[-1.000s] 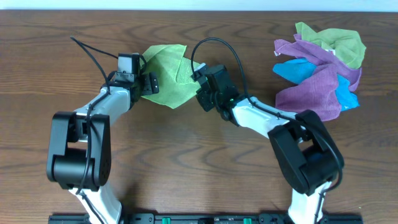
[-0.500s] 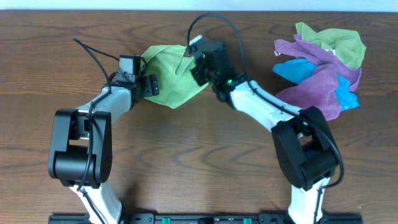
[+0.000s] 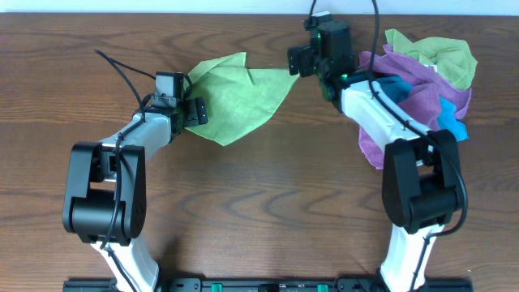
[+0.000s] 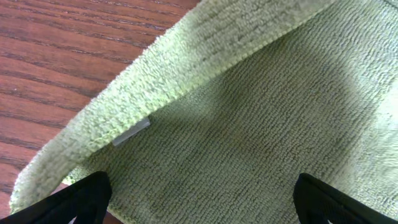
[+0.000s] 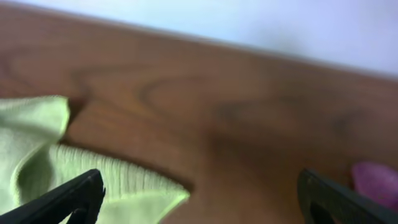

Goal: Fold the cloth
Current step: 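Grasp the green cloth's right edge with the right gripper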

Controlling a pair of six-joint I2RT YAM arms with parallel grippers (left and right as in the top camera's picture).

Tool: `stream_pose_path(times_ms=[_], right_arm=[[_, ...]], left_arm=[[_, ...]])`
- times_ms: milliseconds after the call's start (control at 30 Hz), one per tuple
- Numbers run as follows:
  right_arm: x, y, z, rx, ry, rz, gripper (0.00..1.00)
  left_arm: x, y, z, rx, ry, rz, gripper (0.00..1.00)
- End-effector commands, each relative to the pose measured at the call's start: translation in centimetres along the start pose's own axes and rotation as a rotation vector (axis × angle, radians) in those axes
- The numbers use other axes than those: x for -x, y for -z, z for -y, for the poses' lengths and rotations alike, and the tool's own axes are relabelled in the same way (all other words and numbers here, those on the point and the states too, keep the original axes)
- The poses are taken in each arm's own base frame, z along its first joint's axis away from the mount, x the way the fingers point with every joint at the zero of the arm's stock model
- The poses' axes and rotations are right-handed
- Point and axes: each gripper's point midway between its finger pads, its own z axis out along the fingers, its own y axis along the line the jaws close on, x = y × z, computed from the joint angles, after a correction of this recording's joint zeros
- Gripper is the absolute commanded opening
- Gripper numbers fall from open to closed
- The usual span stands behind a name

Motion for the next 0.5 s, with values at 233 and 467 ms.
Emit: stream_pose_path(times_ms=[233,467], right_arm=[[-6.0,2.9,-9.8,0.329,0.059,-0.316,0.90],[-8.6,4.3,-15.6,0.377,0.214,-0.362,0.14]], left_arm=[[-0.8,-0.8,-0.8,0.027,0.039,-0.029,0.96],[-0.5,-0.8,-0.9,0.029,0.051,-0.018,0.96]])
